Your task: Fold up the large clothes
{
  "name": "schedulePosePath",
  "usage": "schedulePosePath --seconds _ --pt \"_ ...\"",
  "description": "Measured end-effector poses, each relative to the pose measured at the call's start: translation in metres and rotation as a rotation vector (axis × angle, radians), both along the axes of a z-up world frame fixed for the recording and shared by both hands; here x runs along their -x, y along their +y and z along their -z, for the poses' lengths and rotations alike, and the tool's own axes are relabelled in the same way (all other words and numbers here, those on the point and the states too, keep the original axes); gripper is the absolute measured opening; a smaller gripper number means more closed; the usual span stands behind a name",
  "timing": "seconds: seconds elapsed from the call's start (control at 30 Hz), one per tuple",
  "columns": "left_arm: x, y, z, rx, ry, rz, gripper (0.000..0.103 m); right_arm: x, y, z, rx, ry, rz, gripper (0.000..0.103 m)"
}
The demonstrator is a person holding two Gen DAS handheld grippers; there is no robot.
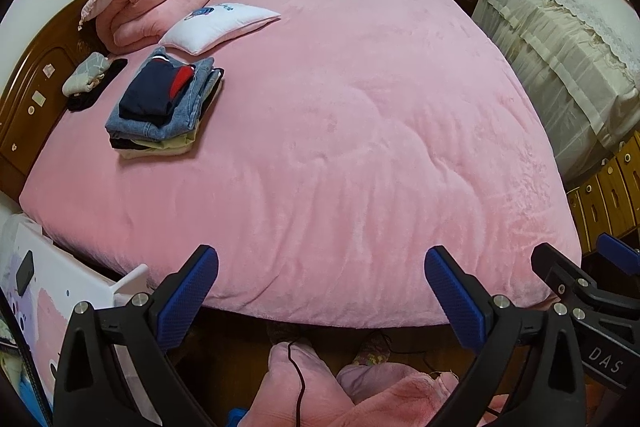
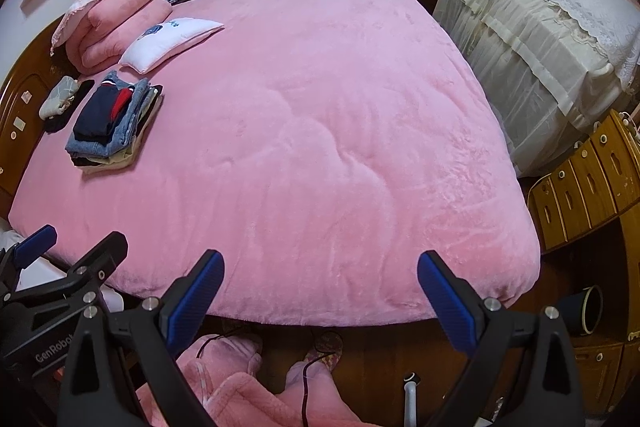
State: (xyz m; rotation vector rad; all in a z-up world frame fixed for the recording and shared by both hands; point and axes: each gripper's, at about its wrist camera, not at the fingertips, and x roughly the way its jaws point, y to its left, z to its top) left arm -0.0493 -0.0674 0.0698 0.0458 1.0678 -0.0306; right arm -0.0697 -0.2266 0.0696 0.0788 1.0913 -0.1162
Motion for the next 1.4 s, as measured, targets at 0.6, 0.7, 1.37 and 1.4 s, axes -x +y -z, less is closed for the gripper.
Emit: schedulePosePath --seconds 0.6,0.7,1.37,1.4 --pt "0.003 0.001 0.005 0.018 0.022 -0.017 0.102 0.003 0.006 0.002 0.014 0.006 -0.010 0.098" --pt "0.004 -0.001 0.006 0.018 0.026 -0.022 0.102 0.002 0.004 0.004 0.009 0.012 -0.016 0.098" --pt "0.005 -0.007 0.004 0.009 0.024 -0.036 0.102 -0.005 -0.005 0.007 0.021 0.017 -0.036 0.098" --pt "0.004 -0.006 0.005 0.009 0.025 -0.037 0.102 -0.006 -0.006 0.008 0.021 0.018 -0.037 0.098"
